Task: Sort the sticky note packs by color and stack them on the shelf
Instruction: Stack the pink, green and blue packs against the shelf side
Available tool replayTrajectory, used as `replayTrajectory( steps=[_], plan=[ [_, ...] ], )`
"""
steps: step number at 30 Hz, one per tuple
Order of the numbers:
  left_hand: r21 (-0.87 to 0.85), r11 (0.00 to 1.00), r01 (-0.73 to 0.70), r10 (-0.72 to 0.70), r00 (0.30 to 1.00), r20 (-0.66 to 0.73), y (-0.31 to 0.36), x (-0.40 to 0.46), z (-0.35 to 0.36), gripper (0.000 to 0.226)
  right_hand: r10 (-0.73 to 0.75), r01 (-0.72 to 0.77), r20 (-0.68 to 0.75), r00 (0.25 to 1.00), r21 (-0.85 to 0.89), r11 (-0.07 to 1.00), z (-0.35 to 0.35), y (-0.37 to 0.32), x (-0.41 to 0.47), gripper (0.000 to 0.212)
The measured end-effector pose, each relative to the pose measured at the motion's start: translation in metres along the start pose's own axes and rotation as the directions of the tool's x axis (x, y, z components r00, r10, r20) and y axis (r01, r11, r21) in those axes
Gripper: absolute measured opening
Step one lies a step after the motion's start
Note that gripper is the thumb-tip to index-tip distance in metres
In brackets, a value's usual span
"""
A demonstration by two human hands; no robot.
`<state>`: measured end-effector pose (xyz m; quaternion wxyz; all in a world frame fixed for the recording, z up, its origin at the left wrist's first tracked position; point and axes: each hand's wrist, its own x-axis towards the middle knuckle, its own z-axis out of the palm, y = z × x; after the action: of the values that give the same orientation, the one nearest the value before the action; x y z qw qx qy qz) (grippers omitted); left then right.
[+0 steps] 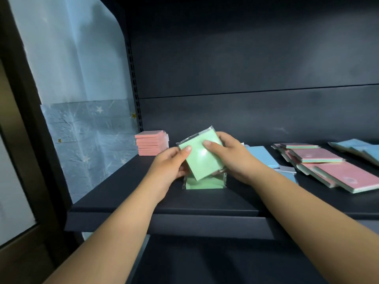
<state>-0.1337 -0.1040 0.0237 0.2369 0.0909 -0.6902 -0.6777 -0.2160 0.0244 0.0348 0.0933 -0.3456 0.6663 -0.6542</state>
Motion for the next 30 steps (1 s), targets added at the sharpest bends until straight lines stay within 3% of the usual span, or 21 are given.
replayTrajectory(
  steps=[5,11,13,16,20,22,24,26,28,30],
  plan=[
    [-0.182,0.983,-0.025,0.030,0.999,0.027,0.005,-0.007,0.006,0.015,0.167,-0.184,0.098,0.981,0.197,0.963,-0.013,-0.012,-0.006,0.018],
    [-0.327,0.945,-0.019,0.032,0.999,0.034,0.012,-0.008,-0.001,0.013,0.323,-0.358,0.156,0.933,0.361,0.861,-0.023,-0.018,-0.006,0.006],
    [-0.358,0.933,0.015,0.002,0.999,0.049,0.010,-0.012,-0.005,0.013,0.345,-0.371,0.143,0.928,0.456,0.809,-0.027,-0.021,-0.004,0.003],
    [-0.329,0.941,0.084,-0.046,0.991,0.122,0.004,-0.015,-0.013,0.012,0.305,-0.296,0.072,0.950,0.528,0.796,-0.024,-0.026,-0.001,0.023],
    [-0.149,0.980,0.132,-0.086,0.956,0.281,0.013,-0.013,-0.018,0.025,0.250,-0.234,0.031,0.968,0.479,0.846,-0.012,-0.034,0.004,0.031],
    [-0.061,0.993,0.098,-0.076,0.954,0.291,0.021,-0.008,-0.013,0.026,0.225,-0.220,0.034,0.974,0.394,0.893,-0.003,-0.039,0.007,0.030],
    [0.017,0.997,0.069,-0.071,0.966,0.248,0.026,-0.003,-0.008,0.025,0.194,-0.200,0.052,0.980,0.335,0.921,0.005,-0.043,0.008,0.029],
    [-0.011,0.998,0.066,-0.063,0.977,0.205,0.027,0.003,-0.005,0.021,0.164,-0.173,0.054,0.985,0.357,0.918,0.009,-0.045,0.011,0.025],
    [-0.059,0.996,0.067,-0.057,0.986,0.154,0.023,0.008,-0.007,0.016,0.182,-0.170,0.003,0.983,0.362,0.916,0.004,-0.042,0.013,0.014],
    [-0.106,0.991,0.084,-0.076,0.995,0.071,0.015,0.012,-0.013,0.015,0.242,-0.213,-0.097,0.965,0.245,0.946,-0.007,-0.032,0.013,0.007]
  ],
)
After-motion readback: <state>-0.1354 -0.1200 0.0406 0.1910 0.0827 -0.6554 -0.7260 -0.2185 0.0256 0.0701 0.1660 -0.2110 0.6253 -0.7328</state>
